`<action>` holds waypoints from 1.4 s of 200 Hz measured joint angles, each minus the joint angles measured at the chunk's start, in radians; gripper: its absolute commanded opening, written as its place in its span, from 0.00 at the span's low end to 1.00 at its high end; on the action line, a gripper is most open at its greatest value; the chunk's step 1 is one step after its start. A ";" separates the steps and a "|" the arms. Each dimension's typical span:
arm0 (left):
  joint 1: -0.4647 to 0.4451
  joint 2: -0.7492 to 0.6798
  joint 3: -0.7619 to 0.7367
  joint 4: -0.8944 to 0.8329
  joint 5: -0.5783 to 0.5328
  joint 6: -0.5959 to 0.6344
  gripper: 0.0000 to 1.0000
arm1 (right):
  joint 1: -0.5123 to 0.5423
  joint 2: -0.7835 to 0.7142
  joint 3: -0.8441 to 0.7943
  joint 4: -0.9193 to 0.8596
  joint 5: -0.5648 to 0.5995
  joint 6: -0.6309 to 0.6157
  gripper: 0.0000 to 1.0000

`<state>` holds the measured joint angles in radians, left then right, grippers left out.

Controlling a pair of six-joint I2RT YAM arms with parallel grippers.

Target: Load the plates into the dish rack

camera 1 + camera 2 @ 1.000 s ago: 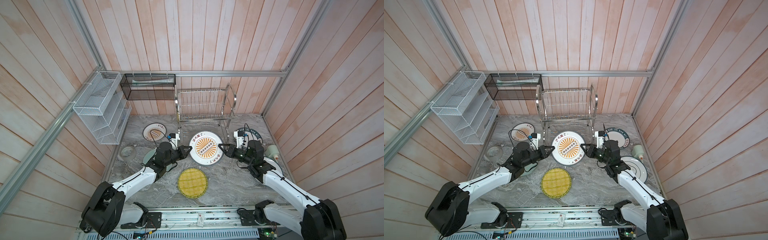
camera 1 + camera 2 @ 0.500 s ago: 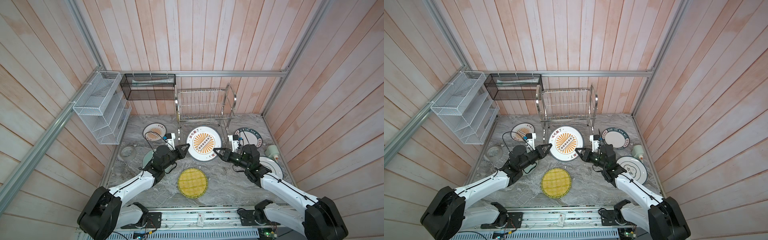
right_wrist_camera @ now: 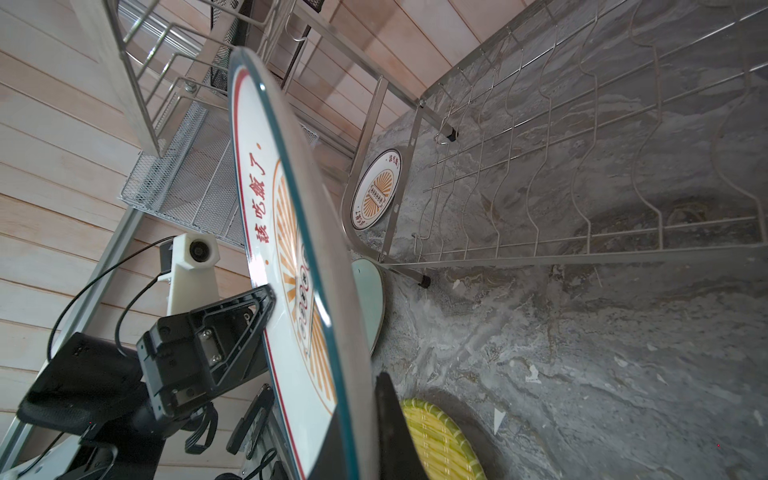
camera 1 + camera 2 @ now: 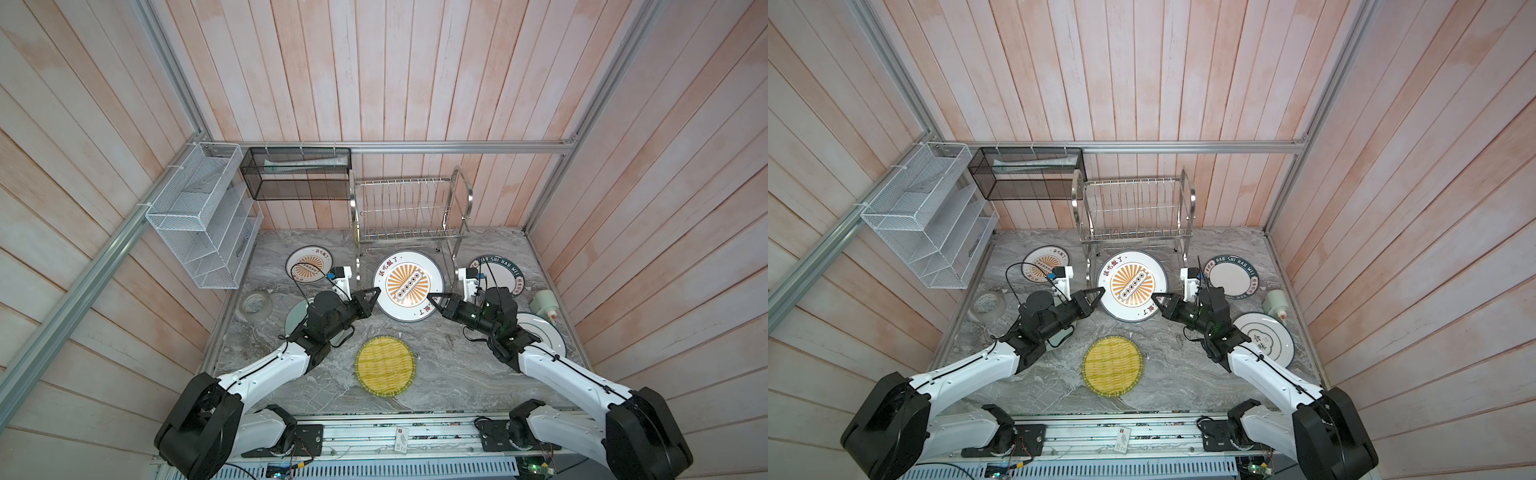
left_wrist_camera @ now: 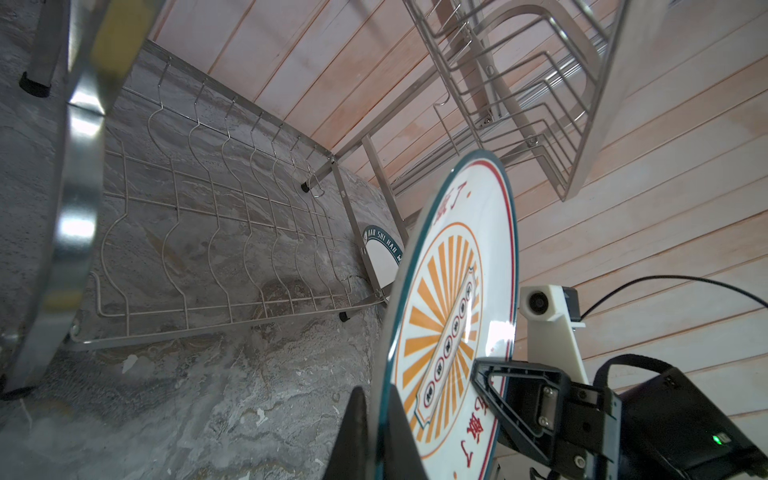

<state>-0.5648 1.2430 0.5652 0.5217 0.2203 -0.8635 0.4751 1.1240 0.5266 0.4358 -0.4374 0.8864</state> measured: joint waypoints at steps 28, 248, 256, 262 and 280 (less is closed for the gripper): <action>0.000 0.000 0.000 0.000 0.000 0.002 0.03 | 0.000 0.000 0.000 0.002 0.002 0.004 0.00; -0.010 -0.067 0.122 -0.252 -0.146 0.149 0.95 | -0.046 -0.186 0.024 -0.274 0.105 -0.197 0.00; -0.006 -0.066 0.145 -0.291 -0.173 0.168 0.96 | -0.048 -0.193 0.027 -0.286 0.106 -0.206 0.00; -0.001 -0.066 0.162 -0.322 -0.191 0.183 0.96 | -0.051 -0.199 0.031 -0.296 0.107 -0.212 0.00; 0.021 -0.051 0.191 -0.377 -0.227 0.228 0.98 | -0.059 -0.214 0.040 -0.318 0.108 -0.227 0.00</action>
<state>-0.5442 1.1919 0.7559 0.1444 -0.0063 -0.6353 0.4160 0.9100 0.5671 0.1181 -0.3290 0.6594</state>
